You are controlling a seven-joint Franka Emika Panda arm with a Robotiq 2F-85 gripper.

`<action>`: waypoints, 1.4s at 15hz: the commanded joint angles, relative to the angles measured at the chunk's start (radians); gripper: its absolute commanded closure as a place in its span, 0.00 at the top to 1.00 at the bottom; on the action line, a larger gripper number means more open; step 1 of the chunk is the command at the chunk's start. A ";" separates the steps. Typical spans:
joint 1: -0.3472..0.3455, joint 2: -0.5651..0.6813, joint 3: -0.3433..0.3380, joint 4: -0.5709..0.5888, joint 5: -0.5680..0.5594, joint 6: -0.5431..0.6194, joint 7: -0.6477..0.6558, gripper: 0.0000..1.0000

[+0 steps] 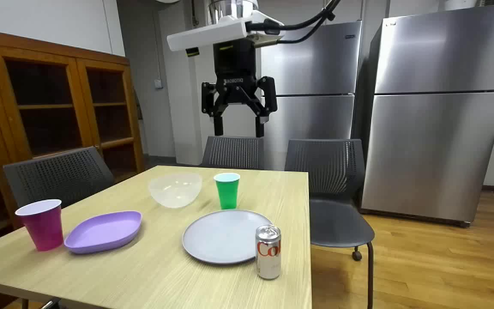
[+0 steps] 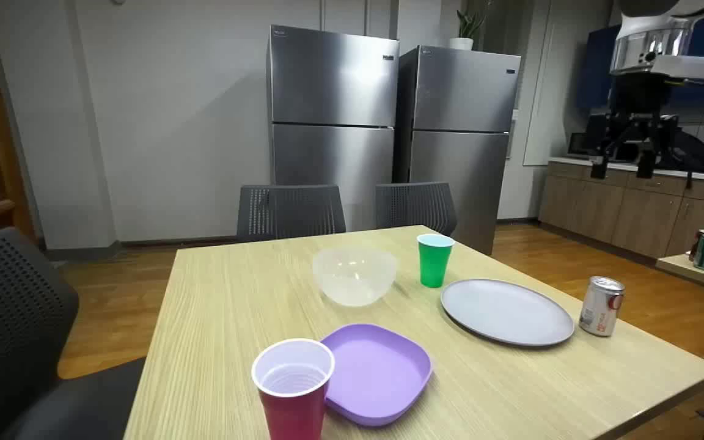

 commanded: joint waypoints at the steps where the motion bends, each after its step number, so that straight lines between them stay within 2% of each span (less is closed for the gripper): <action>1: -0.010 0.002 0.009 0.001 0.003 -0.001 -0.002 1.00; 17: -0.010 0.002 0.009 0.001 0.003 -0.001 -0.002 1.00; 18: -0.015 0.007 0.018 -0.010 -0.035 0.035 0.017 1.00; 21: -0.012 0.032 0.012 -0.027 -0.030 0.111 -0.002 1.00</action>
